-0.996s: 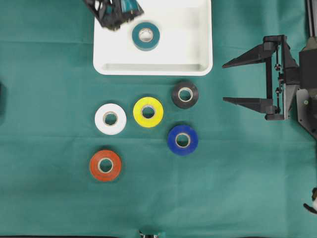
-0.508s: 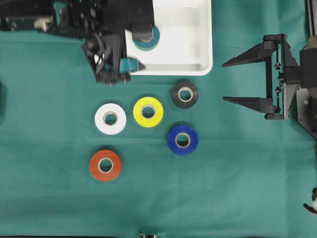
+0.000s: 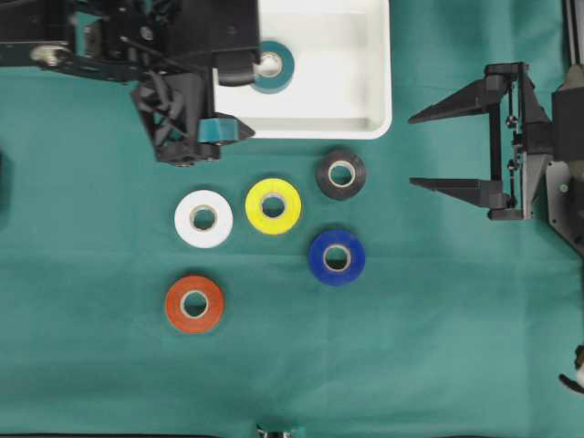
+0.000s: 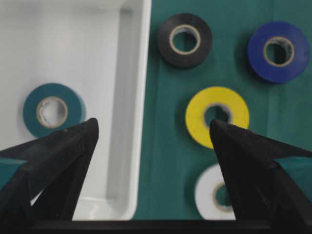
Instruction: Pick up the tape from a random location and place it into the white case.
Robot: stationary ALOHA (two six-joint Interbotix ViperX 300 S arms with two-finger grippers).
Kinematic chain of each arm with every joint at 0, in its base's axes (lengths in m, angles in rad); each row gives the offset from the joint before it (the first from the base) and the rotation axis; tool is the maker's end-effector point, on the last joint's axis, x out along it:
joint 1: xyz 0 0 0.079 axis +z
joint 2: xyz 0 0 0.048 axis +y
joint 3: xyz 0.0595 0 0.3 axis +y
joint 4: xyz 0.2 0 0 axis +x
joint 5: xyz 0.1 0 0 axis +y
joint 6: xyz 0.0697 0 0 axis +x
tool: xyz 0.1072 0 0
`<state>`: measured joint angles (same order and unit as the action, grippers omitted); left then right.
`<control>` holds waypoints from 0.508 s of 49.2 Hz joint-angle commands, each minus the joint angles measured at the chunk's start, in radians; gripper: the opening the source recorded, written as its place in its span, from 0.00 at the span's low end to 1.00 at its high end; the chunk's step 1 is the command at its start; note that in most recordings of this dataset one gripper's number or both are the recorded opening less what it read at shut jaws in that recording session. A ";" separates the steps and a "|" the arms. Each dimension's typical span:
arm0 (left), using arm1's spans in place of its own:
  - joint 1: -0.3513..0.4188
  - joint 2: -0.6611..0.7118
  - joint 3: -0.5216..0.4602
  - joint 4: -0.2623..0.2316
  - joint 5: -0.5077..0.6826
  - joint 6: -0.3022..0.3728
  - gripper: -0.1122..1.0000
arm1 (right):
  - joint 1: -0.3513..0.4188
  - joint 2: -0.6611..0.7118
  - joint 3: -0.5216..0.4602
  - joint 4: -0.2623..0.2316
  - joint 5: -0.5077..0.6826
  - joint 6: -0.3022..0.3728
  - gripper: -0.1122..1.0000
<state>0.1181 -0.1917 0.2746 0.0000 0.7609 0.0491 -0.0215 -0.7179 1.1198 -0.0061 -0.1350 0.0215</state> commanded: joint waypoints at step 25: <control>-0.002 -0.353 0.304 0.002 -0.147 0.000 0.99 | 0.000 0.002 -0.031 0.003 -0.005 0.003 0.91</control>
<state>0.1181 -0.4786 0.5522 0.0015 0.6458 0.0491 -0.0230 -0.7179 1.1167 -0.0061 -0.1365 0.0215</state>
